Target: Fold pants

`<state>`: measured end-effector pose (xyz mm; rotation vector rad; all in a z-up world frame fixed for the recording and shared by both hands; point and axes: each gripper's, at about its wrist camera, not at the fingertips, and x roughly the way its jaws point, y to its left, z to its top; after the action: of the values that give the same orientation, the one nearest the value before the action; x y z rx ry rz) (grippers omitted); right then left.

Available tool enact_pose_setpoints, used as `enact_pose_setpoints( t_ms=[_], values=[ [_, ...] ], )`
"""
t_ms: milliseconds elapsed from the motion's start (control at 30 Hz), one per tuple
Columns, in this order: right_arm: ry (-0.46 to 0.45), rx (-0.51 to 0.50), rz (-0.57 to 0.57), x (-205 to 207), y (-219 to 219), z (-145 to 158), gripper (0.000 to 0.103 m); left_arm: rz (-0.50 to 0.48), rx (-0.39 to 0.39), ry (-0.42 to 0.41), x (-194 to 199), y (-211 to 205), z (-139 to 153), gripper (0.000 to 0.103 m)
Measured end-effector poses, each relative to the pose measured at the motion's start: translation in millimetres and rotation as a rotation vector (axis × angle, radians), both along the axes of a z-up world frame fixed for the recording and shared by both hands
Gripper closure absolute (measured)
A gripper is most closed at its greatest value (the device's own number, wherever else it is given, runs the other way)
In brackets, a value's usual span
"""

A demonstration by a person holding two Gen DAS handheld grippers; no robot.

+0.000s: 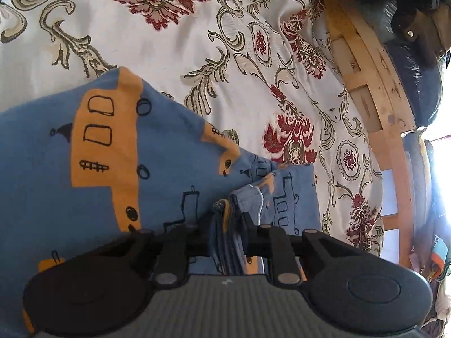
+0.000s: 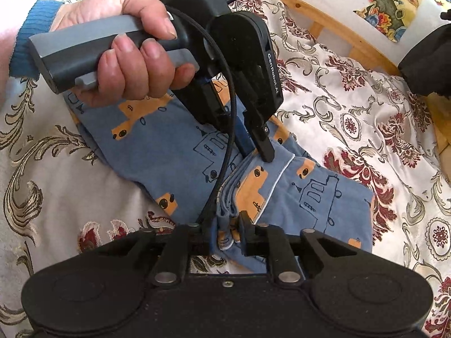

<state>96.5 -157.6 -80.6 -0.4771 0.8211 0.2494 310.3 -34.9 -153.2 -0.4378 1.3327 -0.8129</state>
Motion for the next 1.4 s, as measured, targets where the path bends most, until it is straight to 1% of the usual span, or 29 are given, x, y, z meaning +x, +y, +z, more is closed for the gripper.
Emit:
enact_pose_setpoints(
  t_ms=[300, 600, 867, 1067, 1233, 1400],
  values=[
    [-0.016, 0.009, 0.007, -3.8, 1.5, 4.8, 0.091, 0.019, -0.003, 0.004, -1.9, 1.5, 5.0, 0.090],
    [-0.021, 0.023, 0.025, -5.5, -0.9, 7.3, 0.091, 0.024, 0.017, -0.010, -4.1, 5.6, 10.0, 0.091],
    [-0.032, 0.036, 0.054, -5.7, 8.5, 14.4, 0.091, 0.040, 0.034, -0.011, -5.0, 15.3, 16.2, 0.091],
    [-0.041, 0.059, 0.080, -2.5, 24.7, 22.1, 0.091, 0.033, 0.100, -0.031, -5.5, 24.9, 26.5, 0.091],
    [-0.047, 0.070, 0.112, -0.4, 46.2, 26.1, 0.091, 0.043, 0.138, -0.042, -2.6, 41.8, 35.6, 0.091],
    [-0.039, 0.074, 0.150, 0.6, 69.2, 25.0, 0.091, 0.037, 0.179, -0.072, -0.9, 62.7, 43.9, 0.091]
  ],
)
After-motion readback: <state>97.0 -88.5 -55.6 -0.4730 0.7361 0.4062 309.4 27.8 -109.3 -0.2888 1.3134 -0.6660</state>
